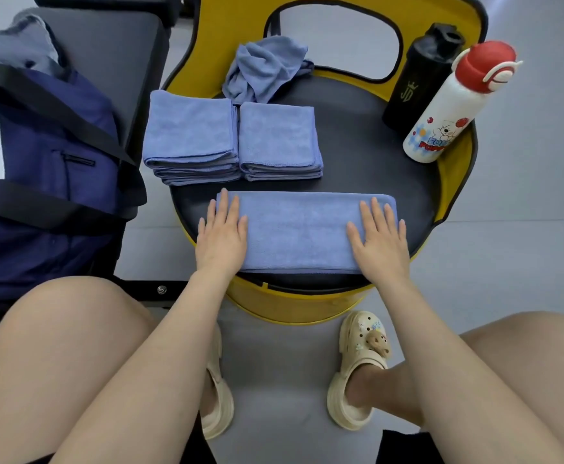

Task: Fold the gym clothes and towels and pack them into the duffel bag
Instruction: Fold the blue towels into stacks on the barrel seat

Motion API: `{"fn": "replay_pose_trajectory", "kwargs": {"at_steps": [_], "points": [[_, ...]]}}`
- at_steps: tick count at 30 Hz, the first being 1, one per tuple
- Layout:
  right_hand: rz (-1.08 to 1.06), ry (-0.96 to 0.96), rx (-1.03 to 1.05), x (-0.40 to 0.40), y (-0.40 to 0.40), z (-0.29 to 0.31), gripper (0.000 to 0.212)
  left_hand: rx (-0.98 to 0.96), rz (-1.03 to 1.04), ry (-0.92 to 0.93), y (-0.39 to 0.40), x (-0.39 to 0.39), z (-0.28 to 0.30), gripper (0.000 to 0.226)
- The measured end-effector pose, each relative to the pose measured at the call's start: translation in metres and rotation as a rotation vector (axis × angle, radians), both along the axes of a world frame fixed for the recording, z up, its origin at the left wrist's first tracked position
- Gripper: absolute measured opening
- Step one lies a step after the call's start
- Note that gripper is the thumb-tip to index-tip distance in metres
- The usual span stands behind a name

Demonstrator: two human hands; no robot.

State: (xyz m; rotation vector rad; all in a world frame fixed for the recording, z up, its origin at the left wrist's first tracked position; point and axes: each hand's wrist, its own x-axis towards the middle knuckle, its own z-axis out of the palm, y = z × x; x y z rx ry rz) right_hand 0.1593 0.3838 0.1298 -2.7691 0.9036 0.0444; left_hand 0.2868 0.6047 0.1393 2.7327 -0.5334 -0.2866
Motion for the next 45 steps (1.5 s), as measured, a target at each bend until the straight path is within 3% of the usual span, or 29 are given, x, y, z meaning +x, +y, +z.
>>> {"fn": "replay_pose_trajectory", "kwargs": {"at_steps": [5,9,12,15,20,31,34,37,39,40,43,45], "points": [[-0.012,0.018,-0.036,0.004,0.005,0.004,0.059,-0.343,0.277,0.039,0.000,0.000,0.015,0.060],[0.105,-0.082,-0.001,0.008,0.030,0.009,0.056,-0.439,0.413,0.233,0.001,0.003,0.024,0.055],[0.241,-0.076,0.040,0.009,0.048,0.010,0.055,-0.370,0.397,0.316,0.003,0.004,0.028,0.043],[0.196,0.001,0.012,0.012,0.052,0.008,0.057,-0.389,0.368,0.348,0.004,0.005,0.028,0.015],[0.110,0.051,-0.045,0.017,0.064,0.005,0.058,-0.568,0.378,0.341,0.008,0.006,0.033,0.013],[0.167,0.097,0.025,0.039,0.097,0.009,0.060,-1.030,0.431,0.271,0.018,0.009,0.054,0.040],[0.122,-0.017,0.233,0.046,0.096,0.023,0.056,-1.031,0.374,0.281,0.007,0.003,0.057,0.043],[-0.063,-0.450,0.716,0.050,0.099,0.043,0.032,-1.017,0.305,0.331,-0.009,-0.007,0.062,0.035],[-0.183,-0.547,1.023,0.054,0.101,0.058,0.023,-0.985,0.259,0.402,-0.020,-0.015,0.065,0.021],[-0.224,-0.540,1.095,0.054,0.100,0.063,0.030,-0.941,0.229,0.434,-0.025,-0.018,0.064,0.015],[-0.227,-0.512,1.076,0.054,0.092,0.061,0.045,-0.833,0.142,0.472,-0.031,-0.024,0.056,0.022],[-0.203,-0.530,0.991,0.051,0.087,0.055,0.028,-0.824,0.096,0.455,-0.029,-0.026,0.053,0.032]]}}
